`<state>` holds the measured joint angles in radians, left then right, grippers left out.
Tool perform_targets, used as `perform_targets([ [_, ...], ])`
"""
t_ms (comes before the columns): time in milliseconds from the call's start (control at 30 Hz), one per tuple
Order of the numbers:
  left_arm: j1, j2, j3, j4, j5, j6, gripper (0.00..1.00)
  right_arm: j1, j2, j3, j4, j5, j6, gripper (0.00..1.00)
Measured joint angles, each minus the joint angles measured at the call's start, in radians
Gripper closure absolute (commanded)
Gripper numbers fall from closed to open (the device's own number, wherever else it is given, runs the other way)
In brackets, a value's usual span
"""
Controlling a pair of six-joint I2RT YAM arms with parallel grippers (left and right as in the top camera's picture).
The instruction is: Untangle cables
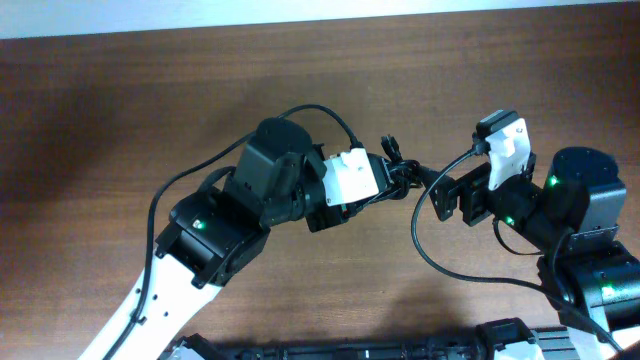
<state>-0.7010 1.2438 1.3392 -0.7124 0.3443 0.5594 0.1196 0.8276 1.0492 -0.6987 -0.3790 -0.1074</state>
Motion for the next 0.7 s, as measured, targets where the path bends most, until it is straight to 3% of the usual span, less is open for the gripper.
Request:
perform_targets([
  [700,0.017,-0.007,0.000,0.038,0.135,0.024,1.00,-0.014,-0.008,0.005,-0.023,-0.045,-0.053,0.00],
])
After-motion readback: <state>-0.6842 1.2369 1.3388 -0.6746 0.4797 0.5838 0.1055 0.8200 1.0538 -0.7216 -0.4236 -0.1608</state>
